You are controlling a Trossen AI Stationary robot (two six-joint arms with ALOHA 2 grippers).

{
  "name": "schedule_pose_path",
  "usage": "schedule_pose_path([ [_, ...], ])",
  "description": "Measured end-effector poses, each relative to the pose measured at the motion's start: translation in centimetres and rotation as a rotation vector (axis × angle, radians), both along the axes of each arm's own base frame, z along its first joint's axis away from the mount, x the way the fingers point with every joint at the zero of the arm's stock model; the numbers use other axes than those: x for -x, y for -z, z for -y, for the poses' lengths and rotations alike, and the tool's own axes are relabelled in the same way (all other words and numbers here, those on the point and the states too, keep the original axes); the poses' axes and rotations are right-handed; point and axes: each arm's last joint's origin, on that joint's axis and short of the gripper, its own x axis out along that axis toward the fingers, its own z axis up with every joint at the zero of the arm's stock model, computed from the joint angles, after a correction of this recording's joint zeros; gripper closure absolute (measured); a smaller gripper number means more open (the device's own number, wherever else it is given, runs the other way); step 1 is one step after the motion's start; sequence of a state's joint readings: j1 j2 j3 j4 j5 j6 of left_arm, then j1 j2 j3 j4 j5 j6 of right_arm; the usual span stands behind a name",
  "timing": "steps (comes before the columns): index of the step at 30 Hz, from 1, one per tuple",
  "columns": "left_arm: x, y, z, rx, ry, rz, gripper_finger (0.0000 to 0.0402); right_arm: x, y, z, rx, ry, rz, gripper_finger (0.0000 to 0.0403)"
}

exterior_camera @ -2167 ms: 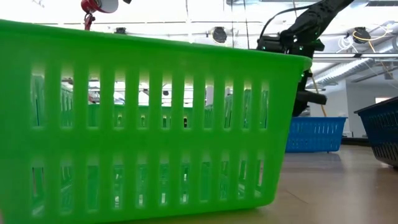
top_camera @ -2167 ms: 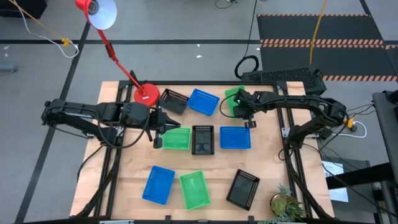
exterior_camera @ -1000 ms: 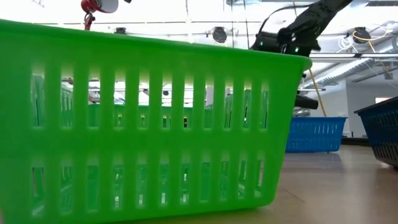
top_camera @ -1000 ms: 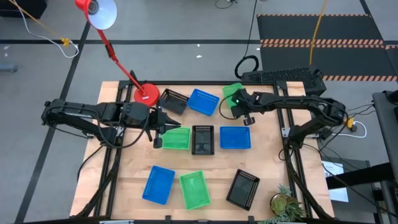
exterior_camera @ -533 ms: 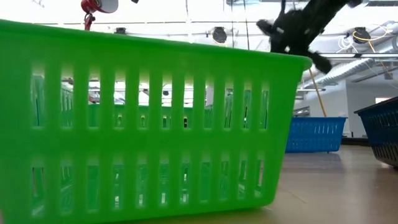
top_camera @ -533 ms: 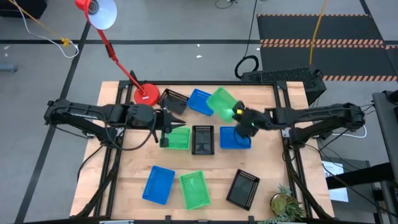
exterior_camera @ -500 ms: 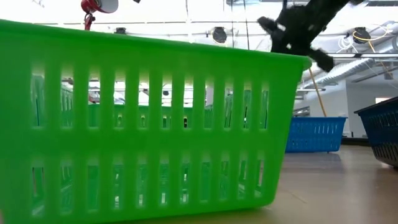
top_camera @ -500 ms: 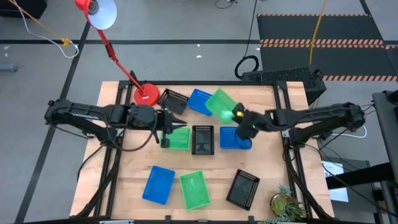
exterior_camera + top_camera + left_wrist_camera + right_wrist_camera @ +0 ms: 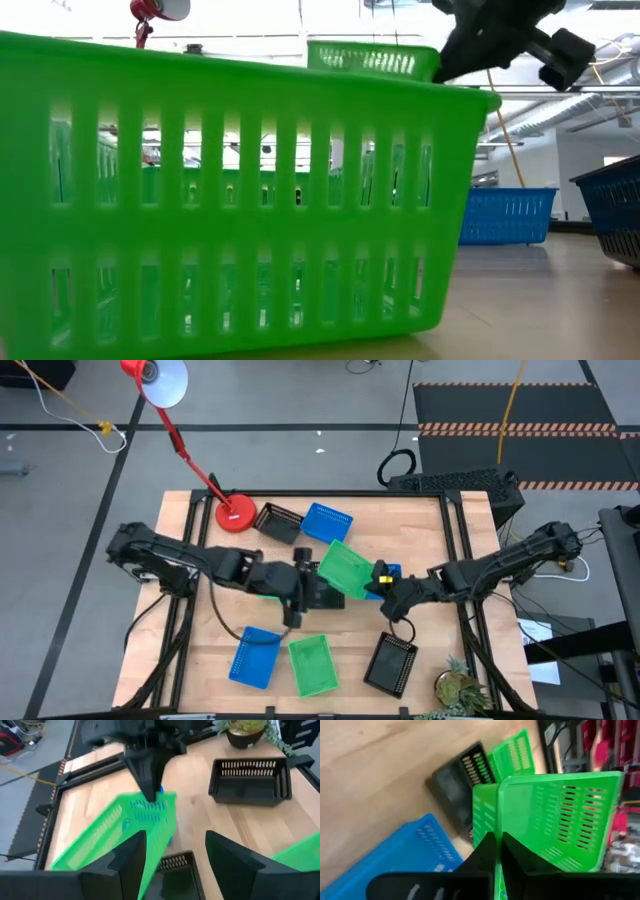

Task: Stack baskets by color
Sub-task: Stack the top green bin on the middle green bin

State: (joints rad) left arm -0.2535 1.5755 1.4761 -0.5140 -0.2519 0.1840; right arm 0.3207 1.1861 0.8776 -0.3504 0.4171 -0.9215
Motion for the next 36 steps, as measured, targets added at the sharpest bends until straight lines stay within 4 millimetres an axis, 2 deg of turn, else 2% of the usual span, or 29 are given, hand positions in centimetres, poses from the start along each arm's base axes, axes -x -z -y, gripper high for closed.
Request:
schedule_pose_path([
  [5,-1.8,0.3,1.6,-0.045,-0.001,-0.045,0.0195,-0.3,0.0,-0.8,-0.005,-0.03,0.027,0.04],
  [8,-2.7,1.9,1.9,-0.073,0.007,-0.11,0.0207,-0.4,0.1,-0.9,-0.008,-0.036,0.031,0.04],
  [13,-3.3,1.7,2.0,-0.084,0.01,-0.123,0.0227,-0.4,0.1,-0.9,-0.015,-0.04,0.03,0.04],
  [16,-3.8,2.6,1.8,-0.089,-0.001,-0.17,0.0232,-0.4,0.1,-1.0,-0.025,-0.057,0.027,0.0399],
  [20,-4.2,2.0,1.2,-0.084,-0.018,-0.157,0.0233,-0.4,0.1,-1.0,-0.025,-0.057,0.027,0.0399],
  [26,-4.1,2.5,0.0,-0.072,-0.053,-0.217,0.0234,-0.4,0.1,-1.0,-0.024,-0.056,0.027,0.0399],
  [36,-4.6,3.6,-0.7,-0.097,-0.018,-0.275,0.0234,-0.4,0.0,-1.0,-0.038,-0.047,0.032,0.0399],
])
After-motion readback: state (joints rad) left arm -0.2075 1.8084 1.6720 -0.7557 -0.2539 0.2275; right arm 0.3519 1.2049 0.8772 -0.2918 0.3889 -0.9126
